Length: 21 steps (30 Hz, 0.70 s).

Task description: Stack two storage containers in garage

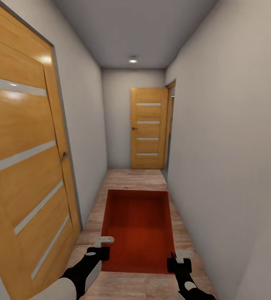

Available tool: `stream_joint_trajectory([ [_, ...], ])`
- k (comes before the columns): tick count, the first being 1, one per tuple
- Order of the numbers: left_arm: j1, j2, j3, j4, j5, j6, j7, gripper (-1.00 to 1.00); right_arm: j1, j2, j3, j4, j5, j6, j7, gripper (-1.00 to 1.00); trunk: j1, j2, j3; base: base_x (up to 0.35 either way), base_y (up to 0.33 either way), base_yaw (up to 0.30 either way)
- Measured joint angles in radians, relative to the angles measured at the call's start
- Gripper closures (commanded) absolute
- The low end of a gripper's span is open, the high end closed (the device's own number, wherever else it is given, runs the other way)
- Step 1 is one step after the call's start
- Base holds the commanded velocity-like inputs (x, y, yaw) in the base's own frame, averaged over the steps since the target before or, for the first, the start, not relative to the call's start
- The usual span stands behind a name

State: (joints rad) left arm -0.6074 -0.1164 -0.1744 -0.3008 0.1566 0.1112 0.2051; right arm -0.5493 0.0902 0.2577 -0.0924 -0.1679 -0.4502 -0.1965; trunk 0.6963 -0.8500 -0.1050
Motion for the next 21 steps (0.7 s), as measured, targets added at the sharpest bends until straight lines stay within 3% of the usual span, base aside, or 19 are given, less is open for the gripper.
stream_joint_trajectory([
  [21,0.0,0.0,0.0,0.0,0.0,0.001,0.0,1.0,0.0,0.0,-0.002,0.0,0.002,0.001,0.0,1.0,0.0,0.0,0.0,0.322,0.0,0.0],
])
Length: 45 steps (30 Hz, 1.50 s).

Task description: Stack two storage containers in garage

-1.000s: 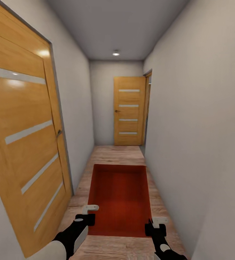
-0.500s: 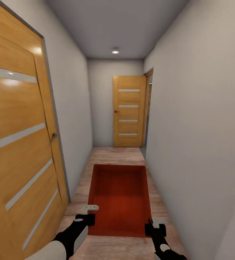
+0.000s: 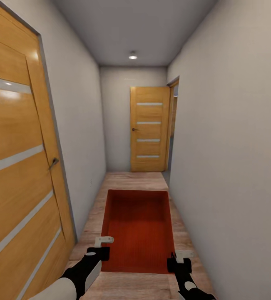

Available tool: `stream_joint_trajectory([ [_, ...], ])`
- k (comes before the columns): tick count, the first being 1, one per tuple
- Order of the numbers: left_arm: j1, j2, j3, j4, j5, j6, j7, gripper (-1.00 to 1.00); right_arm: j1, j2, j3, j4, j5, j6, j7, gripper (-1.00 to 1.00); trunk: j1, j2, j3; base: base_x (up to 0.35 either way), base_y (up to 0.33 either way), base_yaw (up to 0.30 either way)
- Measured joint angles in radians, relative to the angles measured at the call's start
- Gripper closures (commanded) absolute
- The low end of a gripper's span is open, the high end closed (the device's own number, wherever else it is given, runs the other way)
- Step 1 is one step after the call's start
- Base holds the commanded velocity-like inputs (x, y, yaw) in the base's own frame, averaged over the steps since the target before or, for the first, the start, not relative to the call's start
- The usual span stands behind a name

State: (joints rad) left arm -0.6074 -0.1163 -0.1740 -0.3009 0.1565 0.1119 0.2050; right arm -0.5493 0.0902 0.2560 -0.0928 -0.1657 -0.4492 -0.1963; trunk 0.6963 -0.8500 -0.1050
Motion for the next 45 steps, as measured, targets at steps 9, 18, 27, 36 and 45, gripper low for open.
stream_joint_trajectory([
  [9,0.0,0.0,0.0,0.001,0.002,0.0,0.0,1.0,0.0,0.0,0.0,0.0,0.001,0.002,0.0,1.0,0.0,0.0,0.0,0.322,0.0,0.0],
  [18,0.0,0.0,0.0,0.003,0.003,0.0,0.0,1.0,0.0,0.0,0.001,0.0,0.001,0.004,0.0,1.0,0.0,0.0,0.0,0.322,0.0,0.0],
  [27,0.0,0.0,0.0,0.003,0.003,0.0,0.0,1.0,0.0,0.0,0.001,0.0,0.001,0.004,0.0,1.0,0.0,0.0,0.0,0.322,0.0,0.0],
  [36,0.0,0.0,0.0,0.003,0.003,0.0,0.0,1.0,0.0,0.0,0.001,0.0,0.001,0.004,0.0,1.0,0.0,0.0,0.0,0.322,0.0,0.0],
  [45,0.0,0.0,0.0,0.003,0.003,0.0,0.0,1.0,0.0,0.0,0.001,0.0,0.001,0.004,0.0,1.0,0.0,0.0,0.0,0.322,0.0,0.0],
])
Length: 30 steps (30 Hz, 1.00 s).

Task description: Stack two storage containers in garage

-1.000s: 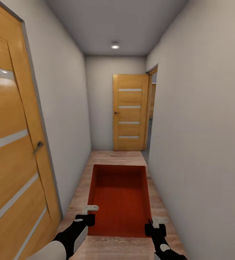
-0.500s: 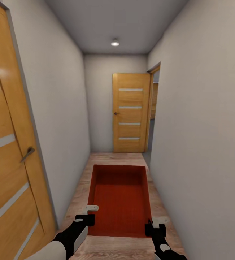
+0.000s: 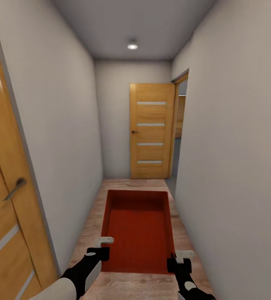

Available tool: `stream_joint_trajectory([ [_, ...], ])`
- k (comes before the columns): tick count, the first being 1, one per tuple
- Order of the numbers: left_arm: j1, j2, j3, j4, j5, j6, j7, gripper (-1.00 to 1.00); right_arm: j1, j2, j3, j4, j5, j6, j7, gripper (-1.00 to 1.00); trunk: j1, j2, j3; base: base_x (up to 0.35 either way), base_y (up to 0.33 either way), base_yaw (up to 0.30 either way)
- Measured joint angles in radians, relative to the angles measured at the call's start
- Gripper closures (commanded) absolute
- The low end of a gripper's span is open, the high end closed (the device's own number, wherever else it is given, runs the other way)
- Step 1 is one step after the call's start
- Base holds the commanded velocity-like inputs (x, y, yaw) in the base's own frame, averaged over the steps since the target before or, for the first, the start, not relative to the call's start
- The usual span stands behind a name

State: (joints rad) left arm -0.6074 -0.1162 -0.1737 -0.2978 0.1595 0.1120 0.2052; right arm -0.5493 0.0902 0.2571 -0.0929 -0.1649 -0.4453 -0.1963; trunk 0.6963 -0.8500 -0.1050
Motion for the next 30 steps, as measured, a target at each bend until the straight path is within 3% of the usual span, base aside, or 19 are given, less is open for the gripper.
stream_joint_trajectory([
  [30,0.0,0.0,0.0,0.0,0.0,0.0,0.0,1.0,0.0,0.0,0.0,0.0,-0.001,0.0,0.0,1.0,0.0,0.0,0.0,0.322,0.0,0.0],
])
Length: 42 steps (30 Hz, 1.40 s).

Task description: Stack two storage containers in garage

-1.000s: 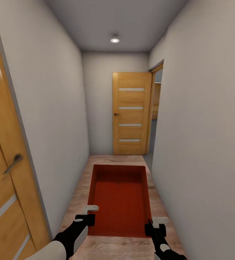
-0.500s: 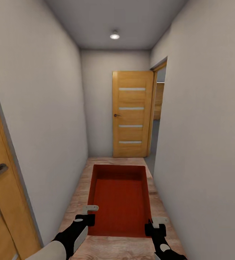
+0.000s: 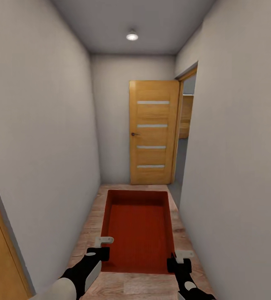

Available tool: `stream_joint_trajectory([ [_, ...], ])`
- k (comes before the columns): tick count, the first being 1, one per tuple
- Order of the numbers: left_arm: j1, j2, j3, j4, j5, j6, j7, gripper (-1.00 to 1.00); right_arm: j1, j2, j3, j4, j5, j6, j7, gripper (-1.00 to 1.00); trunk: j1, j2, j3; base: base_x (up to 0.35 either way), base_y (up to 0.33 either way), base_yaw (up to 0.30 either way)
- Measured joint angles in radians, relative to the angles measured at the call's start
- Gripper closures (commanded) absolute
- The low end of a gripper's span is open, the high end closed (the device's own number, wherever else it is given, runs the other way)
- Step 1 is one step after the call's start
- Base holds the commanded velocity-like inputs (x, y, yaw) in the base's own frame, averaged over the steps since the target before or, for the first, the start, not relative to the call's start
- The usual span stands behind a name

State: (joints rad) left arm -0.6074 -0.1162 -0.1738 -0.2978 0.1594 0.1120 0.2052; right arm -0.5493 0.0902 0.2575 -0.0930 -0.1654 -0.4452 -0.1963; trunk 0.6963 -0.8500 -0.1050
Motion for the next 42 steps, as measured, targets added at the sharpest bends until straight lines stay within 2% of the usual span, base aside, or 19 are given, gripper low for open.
stream_joint_trajectory([
  [36,0.0,0.0,0.003,0.005,0.001,0.003,0.0,1.0,0.0,0.0,-0.001,0.0,0.003,0.007,0.001,1.0,0.0,0.0,0.0,0.322,0.0,0.0],
  [42,0.0,-0.001,0.013,0.022,0.002,0.002,-0.001,1.0,0.0,0.0,0.003,0.0,0.008,0.027,0.002,1.0,0.0,0.0,0.0,0.322,0.0,0.0],
])
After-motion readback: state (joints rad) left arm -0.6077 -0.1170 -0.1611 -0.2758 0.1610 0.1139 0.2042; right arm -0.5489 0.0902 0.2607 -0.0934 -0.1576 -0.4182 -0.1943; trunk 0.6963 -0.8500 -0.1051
